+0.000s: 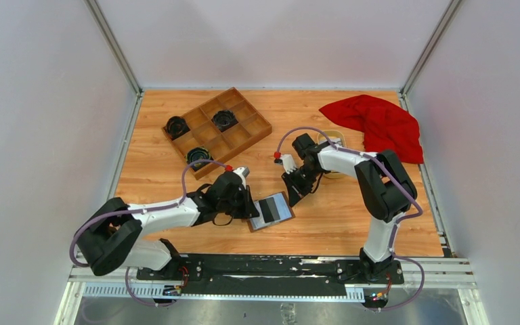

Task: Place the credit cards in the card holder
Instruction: Insert the credit card into the card holder.

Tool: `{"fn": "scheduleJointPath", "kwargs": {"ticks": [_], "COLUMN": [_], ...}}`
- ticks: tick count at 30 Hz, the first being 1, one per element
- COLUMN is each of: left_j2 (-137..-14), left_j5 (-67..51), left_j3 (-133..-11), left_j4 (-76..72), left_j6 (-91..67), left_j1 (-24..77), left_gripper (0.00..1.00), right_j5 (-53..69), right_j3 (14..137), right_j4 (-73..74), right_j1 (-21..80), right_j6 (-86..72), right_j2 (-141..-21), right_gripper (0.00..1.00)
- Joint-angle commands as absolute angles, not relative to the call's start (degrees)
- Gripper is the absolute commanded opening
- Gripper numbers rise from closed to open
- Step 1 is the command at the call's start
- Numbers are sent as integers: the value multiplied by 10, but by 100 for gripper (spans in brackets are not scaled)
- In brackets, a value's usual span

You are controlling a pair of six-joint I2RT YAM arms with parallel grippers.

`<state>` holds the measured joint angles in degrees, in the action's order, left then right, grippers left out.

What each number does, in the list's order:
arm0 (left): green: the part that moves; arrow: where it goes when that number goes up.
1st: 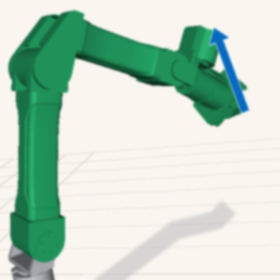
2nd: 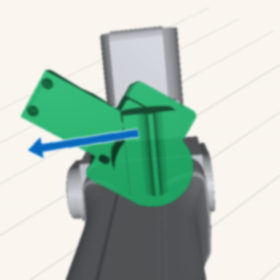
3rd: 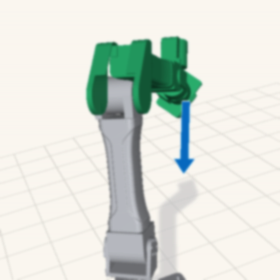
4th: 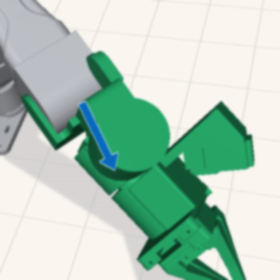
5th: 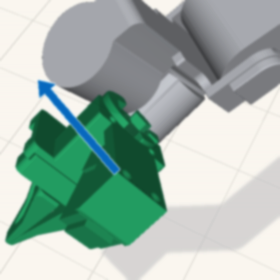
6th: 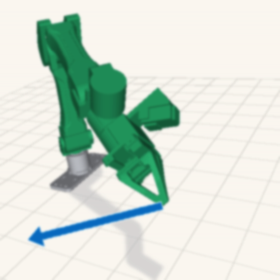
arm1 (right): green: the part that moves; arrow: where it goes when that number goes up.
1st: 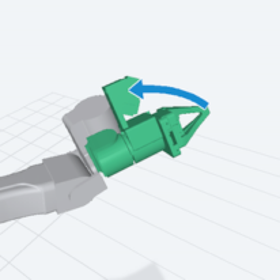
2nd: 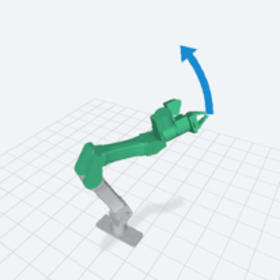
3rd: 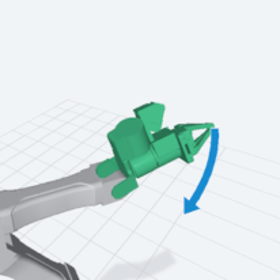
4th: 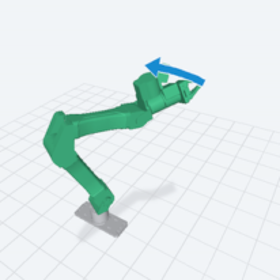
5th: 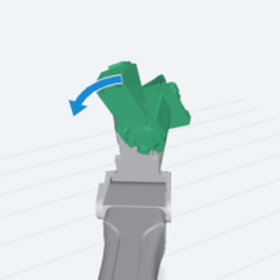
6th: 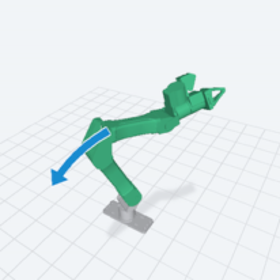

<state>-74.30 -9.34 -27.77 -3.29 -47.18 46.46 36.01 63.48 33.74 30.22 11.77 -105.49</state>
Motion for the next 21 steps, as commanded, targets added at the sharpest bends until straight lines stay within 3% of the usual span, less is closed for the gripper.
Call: {"fn": "scheduleJointPath", "kwargs": {"ticks": [1,21], "left_j2": [-769,-834], "left_j5": [-83,-108], "left_j3": [-302,-334], "left_j4": [-34,-62], "left_j6": [-472,-484], "left_j1": [471,474], "left_gripper": [7,29], "right_j5": [349,360], "right_j3": [642,646], "right_j4": [345,350], "right_j1": [300,307], "right_j6": [113,113], "right_j2": [-1072,-1084], "right_gripper": [2,2]}}
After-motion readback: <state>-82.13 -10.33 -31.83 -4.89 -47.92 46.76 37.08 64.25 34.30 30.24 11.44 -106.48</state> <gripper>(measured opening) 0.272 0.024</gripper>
